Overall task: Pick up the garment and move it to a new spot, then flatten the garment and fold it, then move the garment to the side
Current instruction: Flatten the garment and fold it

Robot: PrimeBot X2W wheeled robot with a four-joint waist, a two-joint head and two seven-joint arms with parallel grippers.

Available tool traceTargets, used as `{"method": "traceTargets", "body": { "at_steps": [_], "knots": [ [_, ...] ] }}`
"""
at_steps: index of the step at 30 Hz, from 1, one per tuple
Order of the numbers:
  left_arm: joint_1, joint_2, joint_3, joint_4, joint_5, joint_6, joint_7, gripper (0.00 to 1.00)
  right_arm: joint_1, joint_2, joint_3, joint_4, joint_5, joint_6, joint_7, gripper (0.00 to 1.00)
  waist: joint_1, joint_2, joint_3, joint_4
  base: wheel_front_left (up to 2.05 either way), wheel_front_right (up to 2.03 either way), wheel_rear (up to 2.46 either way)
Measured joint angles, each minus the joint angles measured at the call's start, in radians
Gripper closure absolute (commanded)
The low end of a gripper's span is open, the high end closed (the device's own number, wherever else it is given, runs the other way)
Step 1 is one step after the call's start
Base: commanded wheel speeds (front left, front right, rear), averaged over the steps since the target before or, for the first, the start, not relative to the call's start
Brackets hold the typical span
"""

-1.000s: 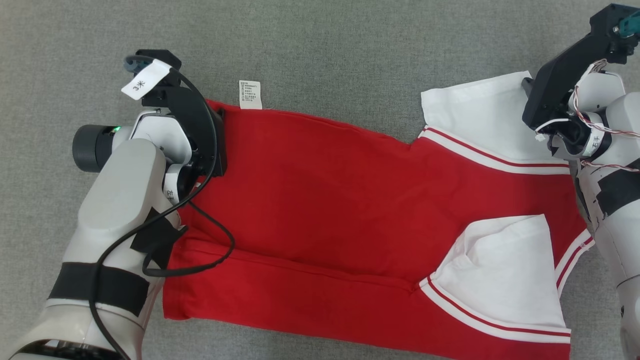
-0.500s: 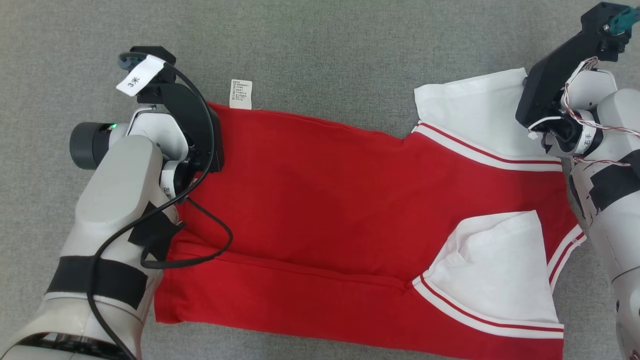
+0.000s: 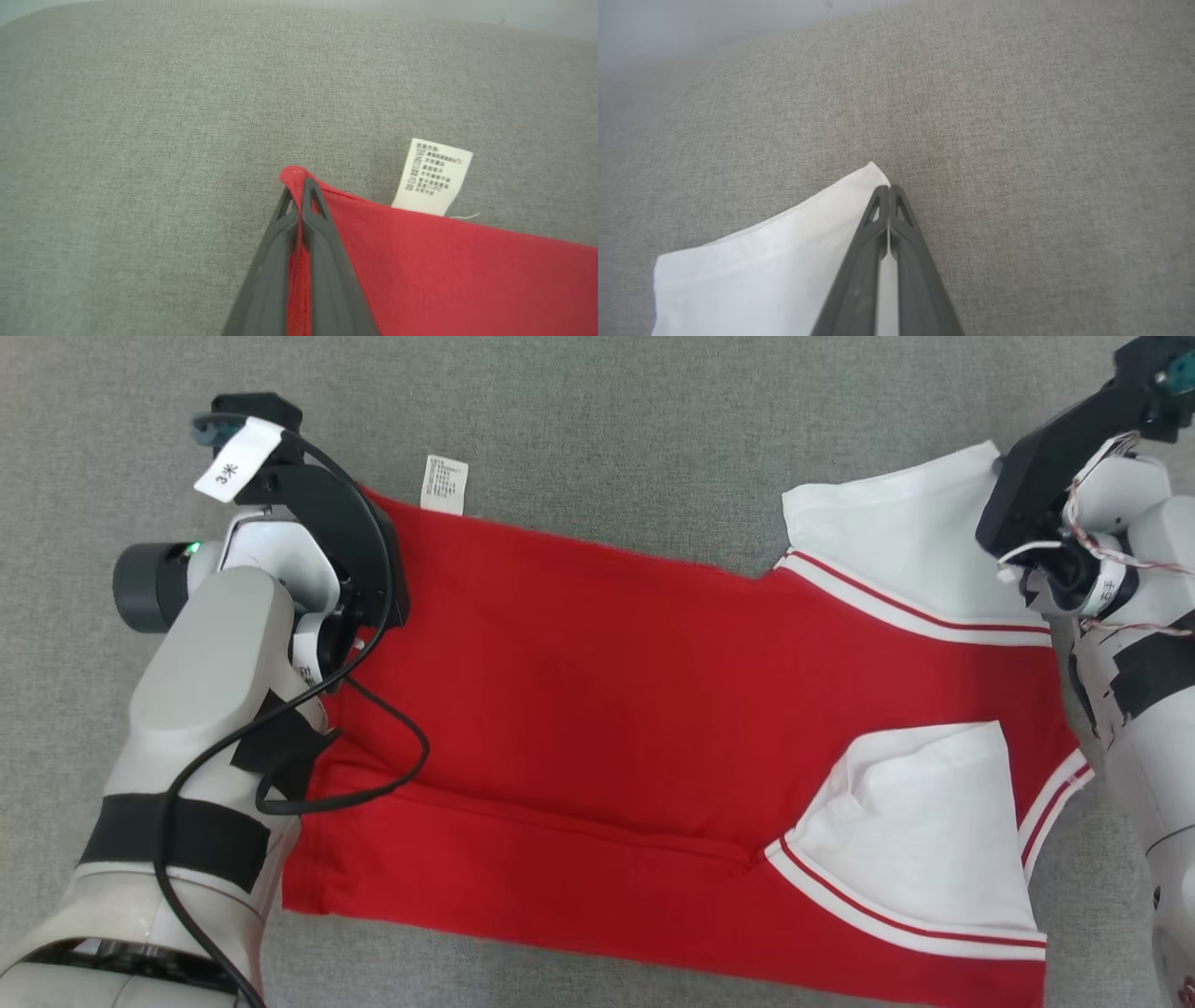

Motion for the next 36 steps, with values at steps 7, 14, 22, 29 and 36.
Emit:
{"method": "traceTargets", "body": {
  "at_steps": [7, 14, 22, 29, 36],
  "knots": [
    [-0.003, -0.001, 0.002, 0.027, -0.001, 0.0, -0.037, 1.0, -0.008, 0.009, -0.032, 0.017, 0.035, 0.017, -0.055, 1.0, 0.0, 0.0, -0.02, 0.005, 0.0, 0.0, 0.0],
    [0.002, -0.003, 0.0, 0.04, -0.027, -0.036, -0.085, 1.0, 0.002, 0.013, -0.051, 0.0, 0.077, 0.11, -0.11, 1.0, 0.0, -0.0001, -0.05, 0.01, 0.0, 0.0, 0.0],
    [0.112, -0.003, -0.014, 0.067, -0.044, -0.099, -0.147, 1.0, 0.196, 0.01, -0.022, -0.05, 0.119, 0.234, -0.117, 1.0, -0.0001, -0.0003, -0.115, 0.009, 0.0, 0.0, 0.0],
    [0.2, 0.001, -0.001, 0.087, -0.054, -0.107, -0.196, 1.0, 0.355, -0.012, -0.002, -0.147, 0.143, 0.233, -0.128, 1.0, -0.0001, -0.0003, -0.181, -0.003, 0.0, 0.0, 0.0],
    [0.289, 0.031, 0.008, 0.112, -0.061, -0.115, -0.239, 1.0, 0.535, -0.034, 0.022, -0.298, 0.193, 0.233, -0.143, 1.0, -0.0002, -0.0003, -0.258, -0.03, 0.0, 0.0, 0.0]
  ]
}}
